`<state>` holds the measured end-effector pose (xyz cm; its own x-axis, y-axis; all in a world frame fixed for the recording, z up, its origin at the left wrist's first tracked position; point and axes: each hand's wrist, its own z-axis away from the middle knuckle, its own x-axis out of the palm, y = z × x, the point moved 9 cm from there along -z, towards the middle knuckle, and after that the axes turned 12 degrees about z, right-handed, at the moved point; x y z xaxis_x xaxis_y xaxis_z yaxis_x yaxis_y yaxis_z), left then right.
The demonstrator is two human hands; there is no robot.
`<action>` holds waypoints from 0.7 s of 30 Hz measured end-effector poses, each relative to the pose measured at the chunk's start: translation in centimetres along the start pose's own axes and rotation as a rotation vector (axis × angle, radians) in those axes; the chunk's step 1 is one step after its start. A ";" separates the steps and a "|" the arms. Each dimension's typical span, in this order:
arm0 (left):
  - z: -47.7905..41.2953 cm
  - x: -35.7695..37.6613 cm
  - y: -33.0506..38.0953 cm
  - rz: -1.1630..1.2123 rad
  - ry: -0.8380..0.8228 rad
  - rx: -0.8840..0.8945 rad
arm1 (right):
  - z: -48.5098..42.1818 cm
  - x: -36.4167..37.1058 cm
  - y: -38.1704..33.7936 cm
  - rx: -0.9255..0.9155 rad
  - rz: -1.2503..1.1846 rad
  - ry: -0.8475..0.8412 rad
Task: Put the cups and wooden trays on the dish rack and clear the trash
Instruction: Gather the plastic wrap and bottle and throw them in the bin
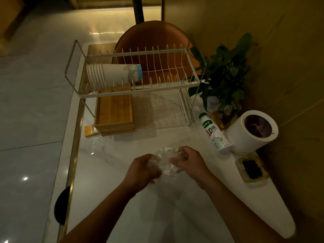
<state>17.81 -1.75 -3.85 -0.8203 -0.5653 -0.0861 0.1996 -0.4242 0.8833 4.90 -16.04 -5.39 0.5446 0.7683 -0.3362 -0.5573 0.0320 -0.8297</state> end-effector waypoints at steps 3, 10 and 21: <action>-0.7 -1.3 -0.3 0.028 0.112 -0.019 | -1.0 -2.8 0.0 -0.028 0.179 0.040; -1.9 -2.2 -1.2 0.043 0.187 -0.067 | -4.6 -12.6 0.3 -0.078 1.117 0.580; -2.1 -0.9 -1.5 0.073 0.176 -0.069 | -5.9 -12.9 3.7 0.073 1.182 0.639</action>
<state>19.36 -2.11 -6.04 -0.6971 -0.7088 -0.1080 0.2958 -0.4216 0.8572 -0.46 -29.59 -6.74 -0.0986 -0.0704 -0.9926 -0.9138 -0.3887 0.1183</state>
